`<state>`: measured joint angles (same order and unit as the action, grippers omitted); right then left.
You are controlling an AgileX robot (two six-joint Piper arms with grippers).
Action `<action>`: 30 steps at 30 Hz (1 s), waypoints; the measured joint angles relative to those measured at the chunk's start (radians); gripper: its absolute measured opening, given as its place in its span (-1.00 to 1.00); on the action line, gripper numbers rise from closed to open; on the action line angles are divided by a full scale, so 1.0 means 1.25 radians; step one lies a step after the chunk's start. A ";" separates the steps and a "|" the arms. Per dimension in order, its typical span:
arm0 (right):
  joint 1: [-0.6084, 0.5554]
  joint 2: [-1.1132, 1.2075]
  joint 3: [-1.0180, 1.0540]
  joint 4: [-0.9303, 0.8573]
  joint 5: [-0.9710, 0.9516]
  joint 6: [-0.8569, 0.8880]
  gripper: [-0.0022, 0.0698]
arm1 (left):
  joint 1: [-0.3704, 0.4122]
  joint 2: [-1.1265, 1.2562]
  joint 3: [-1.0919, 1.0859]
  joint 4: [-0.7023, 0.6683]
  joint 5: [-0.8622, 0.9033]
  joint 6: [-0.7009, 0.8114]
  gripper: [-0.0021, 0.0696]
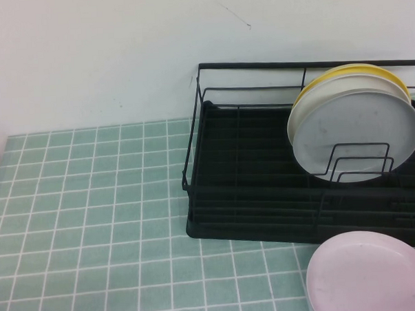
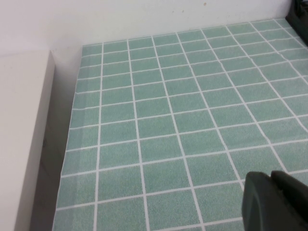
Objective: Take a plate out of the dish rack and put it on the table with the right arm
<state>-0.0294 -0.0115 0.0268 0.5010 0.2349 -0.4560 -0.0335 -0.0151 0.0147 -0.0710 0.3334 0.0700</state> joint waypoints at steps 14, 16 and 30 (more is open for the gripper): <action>0.000 0.000 0.000 0.344 -0.080 -0.015 -0.95 | 0.000 0.000 0.000 0.000 0.000 0.000 -0.95; 0.000 0.000 0.000 0.384 -0.056 -0.021 -0.95 | 0.000 0.000 0.000 0.000 0.000 0.000 -0.95; 0.000 0.419 -0.316 0.371 0.180 -0.266 -0.95 | 0.000 0.000 0.000 0.000 0.000 -0.001 -0.95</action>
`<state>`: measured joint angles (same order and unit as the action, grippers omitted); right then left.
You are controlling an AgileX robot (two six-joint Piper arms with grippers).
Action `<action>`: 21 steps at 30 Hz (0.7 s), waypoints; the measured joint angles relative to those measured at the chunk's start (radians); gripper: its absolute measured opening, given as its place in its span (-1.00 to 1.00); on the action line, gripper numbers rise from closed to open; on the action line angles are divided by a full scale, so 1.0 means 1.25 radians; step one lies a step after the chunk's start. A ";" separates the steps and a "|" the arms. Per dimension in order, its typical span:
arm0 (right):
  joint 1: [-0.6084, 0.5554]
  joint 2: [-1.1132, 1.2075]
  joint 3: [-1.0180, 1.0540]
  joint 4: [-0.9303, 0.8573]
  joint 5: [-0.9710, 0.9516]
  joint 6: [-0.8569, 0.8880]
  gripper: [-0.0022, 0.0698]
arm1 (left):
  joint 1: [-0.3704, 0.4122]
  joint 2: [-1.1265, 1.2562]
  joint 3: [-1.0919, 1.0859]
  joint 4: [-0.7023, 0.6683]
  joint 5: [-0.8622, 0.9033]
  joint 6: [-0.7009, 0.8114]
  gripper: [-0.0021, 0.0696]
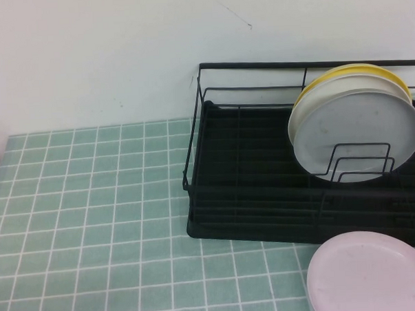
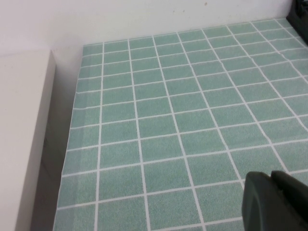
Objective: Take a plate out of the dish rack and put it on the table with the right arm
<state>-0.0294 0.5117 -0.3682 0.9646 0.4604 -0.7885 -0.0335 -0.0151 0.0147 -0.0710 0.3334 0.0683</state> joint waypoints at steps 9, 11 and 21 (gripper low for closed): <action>0.000 0.404 -0.307 -0.013 0.046 -0.168 -0.95 | 0.000 0.000 0.000 0.000 0.000 0.000 -0.95; 0.000 0.473 -0.377 -0.022 0.075 -0.189 -0.95 | 0.000 0.000 0.000 0.000 0.000 0.000 -0.95; 0.000 0.673 -0.638 -0.178 0.242 -0.221 -0.94 | 0.000 0.000 0.000 0.000 0.000 0.000 -0.95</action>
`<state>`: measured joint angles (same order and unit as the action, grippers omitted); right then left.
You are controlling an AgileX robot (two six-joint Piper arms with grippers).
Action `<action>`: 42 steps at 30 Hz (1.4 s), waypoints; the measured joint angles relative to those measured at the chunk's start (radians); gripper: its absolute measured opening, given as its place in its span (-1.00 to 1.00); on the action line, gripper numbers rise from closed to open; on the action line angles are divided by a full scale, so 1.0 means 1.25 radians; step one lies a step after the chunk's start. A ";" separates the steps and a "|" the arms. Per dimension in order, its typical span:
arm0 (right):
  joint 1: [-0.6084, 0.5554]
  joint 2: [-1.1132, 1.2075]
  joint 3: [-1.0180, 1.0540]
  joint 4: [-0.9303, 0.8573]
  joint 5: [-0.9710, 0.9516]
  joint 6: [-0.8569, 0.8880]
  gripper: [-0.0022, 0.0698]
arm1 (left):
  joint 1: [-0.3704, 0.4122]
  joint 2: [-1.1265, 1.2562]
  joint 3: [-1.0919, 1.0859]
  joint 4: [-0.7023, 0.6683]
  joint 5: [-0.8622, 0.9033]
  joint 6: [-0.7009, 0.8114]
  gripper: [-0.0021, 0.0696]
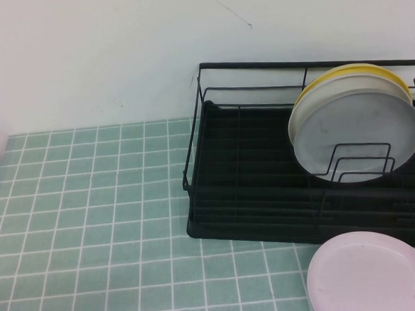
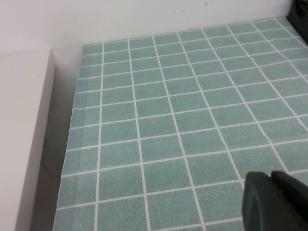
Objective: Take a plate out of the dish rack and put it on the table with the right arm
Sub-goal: Grasp the plate from the shelf
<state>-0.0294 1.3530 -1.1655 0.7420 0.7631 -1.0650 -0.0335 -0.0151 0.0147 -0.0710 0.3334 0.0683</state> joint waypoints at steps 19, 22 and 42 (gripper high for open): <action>0.000 0.161 -0.052 -0.057 0.037 -0.336 -0.04 | 0.000 0.000 0.000 0.000 0.000 0.002 -0.95; 0.000 0.161 -0.058 -0.044 0.004 -0.372 -0.04 | 0.000 0.000 0.000 0.000 0.000 0.002 -0.95; 0.003 0.246 -0.083 0.008 -0.102 -0.489 -0.04 | 0.000 0.000 0.000 0.000 0.000 0.002 -0.95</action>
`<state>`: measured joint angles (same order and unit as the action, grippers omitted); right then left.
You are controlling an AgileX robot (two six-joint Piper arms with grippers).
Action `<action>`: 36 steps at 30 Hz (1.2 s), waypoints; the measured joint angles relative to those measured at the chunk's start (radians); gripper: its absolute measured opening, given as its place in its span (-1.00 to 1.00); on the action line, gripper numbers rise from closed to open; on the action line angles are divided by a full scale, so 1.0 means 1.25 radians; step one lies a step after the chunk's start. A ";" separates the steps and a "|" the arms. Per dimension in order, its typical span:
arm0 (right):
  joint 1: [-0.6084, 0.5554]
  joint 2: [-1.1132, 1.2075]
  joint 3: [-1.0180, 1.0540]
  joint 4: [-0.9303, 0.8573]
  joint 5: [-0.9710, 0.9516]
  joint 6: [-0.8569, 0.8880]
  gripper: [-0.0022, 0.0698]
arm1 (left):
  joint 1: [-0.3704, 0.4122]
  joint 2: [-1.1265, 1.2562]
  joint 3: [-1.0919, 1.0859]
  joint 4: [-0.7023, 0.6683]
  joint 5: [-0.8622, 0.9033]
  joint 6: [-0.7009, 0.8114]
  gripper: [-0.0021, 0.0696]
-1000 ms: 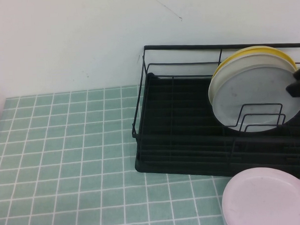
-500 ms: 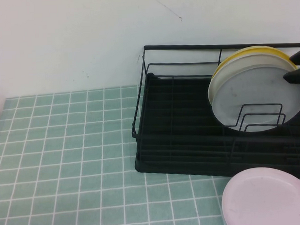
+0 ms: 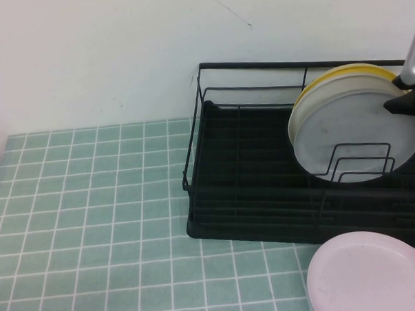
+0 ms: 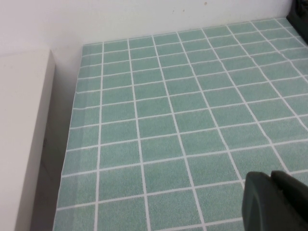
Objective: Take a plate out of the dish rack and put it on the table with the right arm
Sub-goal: Grasp the plate from the shelf
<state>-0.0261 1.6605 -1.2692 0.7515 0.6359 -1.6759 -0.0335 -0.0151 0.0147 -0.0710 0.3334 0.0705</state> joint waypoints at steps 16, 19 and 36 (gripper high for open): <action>0.000 0.056 -0.004 0.011 -0.048 -0.054 -0.03 | 0.000 0.000 0.000 0.000 0.000 -0.002 -0.95; 0.000 0.070 -0.005 0.013 -0.058 -0.055 -0.03 | 0.000 0.000 0.000 0.000 0.000 -0.002 -0.95; 0.001 0.081 -0.006 0.056 -0.103 -0.106 -0.72 | 0.000 0.000 0.000 0.000 0.000 -0.002 -0.95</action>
<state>-0.0252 1.7620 -1.2769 0.8210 0.5074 -1.8080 -0.0335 -0.0151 0.0147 -0.0710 0.3334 0.0684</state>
